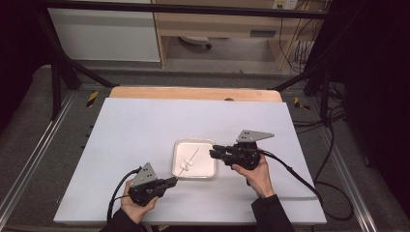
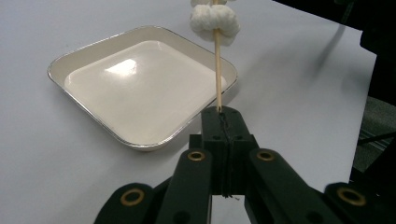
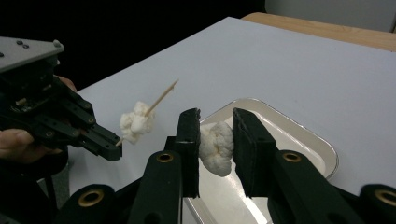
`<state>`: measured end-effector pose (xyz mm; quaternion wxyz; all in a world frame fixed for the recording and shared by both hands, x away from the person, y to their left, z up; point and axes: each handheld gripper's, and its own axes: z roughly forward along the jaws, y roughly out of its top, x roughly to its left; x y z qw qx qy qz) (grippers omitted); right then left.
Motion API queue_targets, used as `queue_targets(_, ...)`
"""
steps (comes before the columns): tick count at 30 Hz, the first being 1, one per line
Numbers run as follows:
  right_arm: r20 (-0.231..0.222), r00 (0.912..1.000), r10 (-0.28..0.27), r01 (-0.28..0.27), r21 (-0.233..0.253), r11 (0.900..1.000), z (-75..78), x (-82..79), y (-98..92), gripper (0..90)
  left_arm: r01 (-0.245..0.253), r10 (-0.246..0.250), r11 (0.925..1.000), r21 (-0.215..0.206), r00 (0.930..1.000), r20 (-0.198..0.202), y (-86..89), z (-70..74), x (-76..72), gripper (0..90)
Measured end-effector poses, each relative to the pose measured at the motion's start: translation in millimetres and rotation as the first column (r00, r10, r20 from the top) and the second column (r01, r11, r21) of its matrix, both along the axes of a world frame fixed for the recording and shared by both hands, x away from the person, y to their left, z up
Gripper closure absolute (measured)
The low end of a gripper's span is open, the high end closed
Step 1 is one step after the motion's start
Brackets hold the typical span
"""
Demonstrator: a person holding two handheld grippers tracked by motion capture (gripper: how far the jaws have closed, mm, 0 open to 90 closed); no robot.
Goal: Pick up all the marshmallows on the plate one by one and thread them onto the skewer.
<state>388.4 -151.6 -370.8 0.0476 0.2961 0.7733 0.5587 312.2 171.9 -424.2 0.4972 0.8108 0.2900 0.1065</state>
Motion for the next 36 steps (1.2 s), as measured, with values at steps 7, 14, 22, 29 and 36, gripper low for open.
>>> queue_targets(7,-0.005,1.0,-0.005,0.006,0.061,0.998,9.8,2.1,-4.4,73.1,0.005,-0.006,1.0,0.002,1.0,0.002,-1.0,-0.1,-0.5,89.1)
queue_targets(14,-0.013,0.9999,0.003,-0.002,0.091,0.996,17.3,5.0,-0.5,73.1,0.01,-0.01,0.9999,0.003,0.9999,0.003,-1.9,-0.1,-0.8,89.0)
queue_targets(22,-0.042,0.9988,0.026,-0.02,0.126,0.992,17.7,9.9,9.8,73.1,0.014,-0.014,0.9999,0.006,0.9999,0.007,-2.3,0.0,-1.0,89.1)
queue_targets(29,-0.062,0.9969,0.049,-0.04,0.137,0.99,14.6,11.4,18.5,73.2,0.015,-0.015,0.9999,0.005,0.9999,0.008,-2.2,0.5,-1.2,89.1)
queue_targets(36,-0.08,0.9947,0.065,-0.054,0.134,0.989,11.6,12.2,22.7,73.3,0.018,-0.018,0.9998,0.004,0.9998,0.011,-2.4,0.3,-1.5,89.1)
